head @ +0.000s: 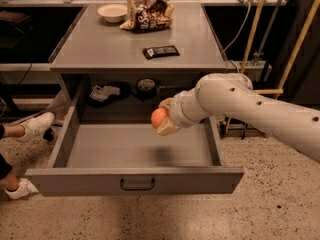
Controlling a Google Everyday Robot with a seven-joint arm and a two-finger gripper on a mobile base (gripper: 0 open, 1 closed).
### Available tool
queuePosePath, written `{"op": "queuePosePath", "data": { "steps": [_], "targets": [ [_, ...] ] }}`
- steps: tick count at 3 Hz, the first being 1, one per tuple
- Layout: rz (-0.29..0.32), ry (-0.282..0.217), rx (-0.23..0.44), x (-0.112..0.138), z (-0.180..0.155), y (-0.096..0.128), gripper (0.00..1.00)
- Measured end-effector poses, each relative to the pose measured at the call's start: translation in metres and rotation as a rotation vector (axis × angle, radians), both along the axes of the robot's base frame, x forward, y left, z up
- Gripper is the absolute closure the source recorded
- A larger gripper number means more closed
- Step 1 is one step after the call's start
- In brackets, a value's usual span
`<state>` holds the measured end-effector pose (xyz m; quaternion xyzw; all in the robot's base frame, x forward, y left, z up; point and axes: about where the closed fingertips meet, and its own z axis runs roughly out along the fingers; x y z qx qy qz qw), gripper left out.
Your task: Place orange into top drawer
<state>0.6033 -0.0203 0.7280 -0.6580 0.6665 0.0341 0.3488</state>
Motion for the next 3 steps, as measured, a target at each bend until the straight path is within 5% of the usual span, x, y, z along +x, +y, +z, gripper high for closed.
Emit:
{"op": "queuePosePath", "data": {
  "steps": [1,3],
  "targets": [
    [-0.005,0.028,-0.006,0.003,-0.013,0.000,1.00],
    [-0.042,0.172,0.020,0.008,-0.098,-0.004,1.00]
  ]
}}
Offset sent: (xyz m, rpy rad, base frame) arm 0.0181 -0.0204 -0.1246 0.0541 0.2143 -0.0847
